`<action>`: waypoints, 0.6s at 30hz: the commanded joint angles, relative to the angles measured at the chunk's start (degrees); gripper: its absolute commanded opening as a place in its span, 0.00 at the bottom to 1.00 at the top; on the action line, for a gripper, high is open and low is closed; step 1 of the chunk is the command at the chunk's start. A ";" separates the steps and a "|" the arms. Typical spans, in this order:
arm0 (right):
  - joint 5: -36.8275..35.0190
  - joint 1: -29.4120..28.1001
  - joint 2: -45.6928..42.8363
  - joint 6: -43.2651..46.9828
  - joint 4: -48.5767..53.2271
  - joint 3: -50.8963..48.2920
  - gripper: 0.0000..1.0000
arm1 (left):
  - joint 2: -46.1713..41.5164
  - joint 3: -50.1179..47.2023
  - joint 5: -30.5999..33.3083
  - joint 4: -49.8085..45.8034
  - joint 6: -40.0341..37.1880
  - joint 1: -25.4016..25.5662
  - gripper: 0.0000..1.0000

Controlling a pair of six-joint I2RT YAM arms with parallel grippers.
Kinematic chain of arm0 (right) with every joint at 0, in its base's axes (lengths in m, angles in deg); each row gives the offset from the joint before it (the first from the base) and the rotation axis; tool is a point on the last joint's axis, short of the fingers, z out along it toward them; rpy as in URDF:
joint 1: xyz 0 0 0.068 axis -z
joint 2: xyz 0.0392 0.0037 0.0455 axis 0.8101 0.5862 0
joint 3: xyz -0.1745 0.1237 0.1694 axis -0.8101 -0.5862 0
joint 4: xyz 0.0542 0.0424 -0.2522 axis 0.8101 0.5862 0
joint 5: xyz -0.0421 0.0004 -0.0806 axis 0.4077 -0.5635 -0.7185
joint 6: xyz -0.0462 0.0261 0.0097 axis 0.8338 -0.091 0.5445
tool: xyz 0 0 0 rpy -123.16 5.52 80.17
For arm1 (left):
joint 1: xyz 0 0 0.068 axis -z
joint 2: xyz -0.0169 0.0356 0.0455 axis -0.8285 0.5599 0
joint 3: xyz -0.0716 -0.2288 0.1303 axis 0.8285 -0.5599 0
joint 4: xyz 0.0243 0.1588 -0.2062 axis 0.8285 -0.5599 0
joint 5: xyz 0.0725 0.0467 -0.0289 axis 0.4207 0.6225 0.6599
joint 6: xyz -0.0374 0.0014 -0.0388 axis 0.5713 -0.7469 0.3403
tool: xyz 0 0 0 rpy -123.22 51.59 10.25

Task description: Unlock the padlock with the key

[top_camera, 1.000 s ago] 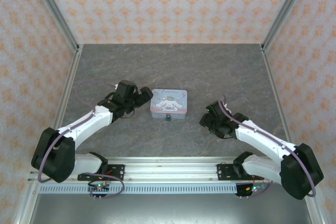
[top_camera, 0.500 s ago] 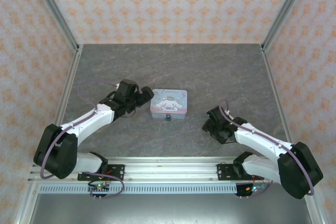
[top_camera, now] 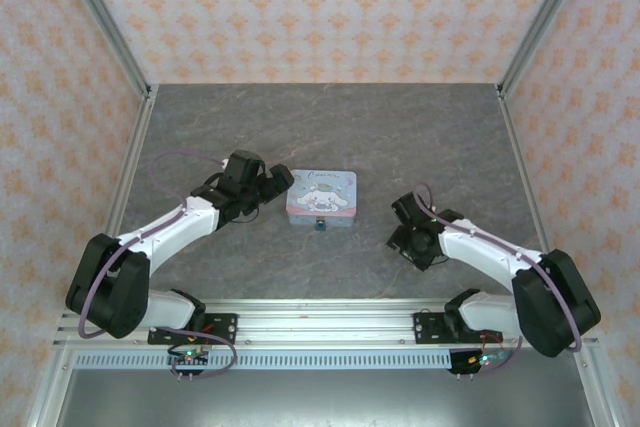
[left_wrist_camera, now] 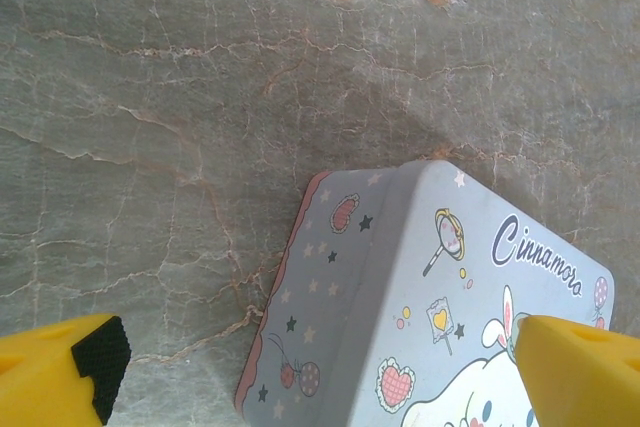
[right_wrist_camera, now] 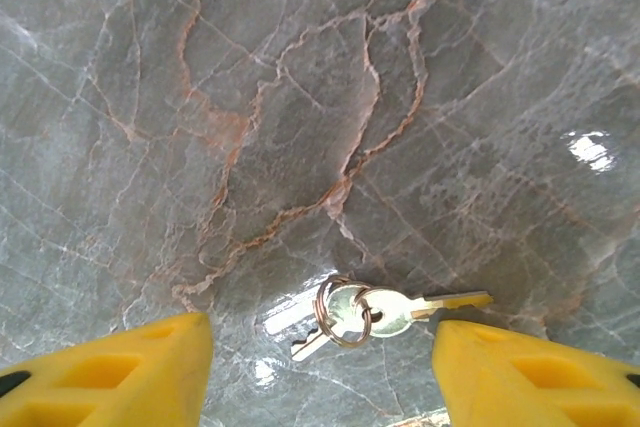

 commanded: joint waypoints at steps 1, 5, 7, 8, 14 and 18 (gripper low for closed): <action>-4.36 1.58 2.85 2.82 -6.05 1.09 0.58 | -0.08 1.13 0.02 0.63 -0.42 0.26 1.00; -4.46 2.07 4.42 3.28 -4.97 2.67 0.53 | -0.19 0.97 -0.07 0.84 -0.53 0.31 1.00; -4.80 2.07 5.19 3.39 -4.50 3.22 0.53 | -0.32 0.88 -0.10 0.89 -0.54 0.32 1.00; -4.90 2.03 5.51 3.43 -4.38 3.47 0.53 | -0.32 0.79 -0.06 0.99 -0.51 0.31 1.00; -5.60 2.24 7.40 2.98 -3.79 4.15 0.49 | -0.26 0.57 -0.39 0.83 -0.96 0.32 1.00; -5.35 3.63 8.60 3.51 -2.89 4.95 0.47 | -0.12 0.78 -0.58 0.89 -1.08 0.29 1.00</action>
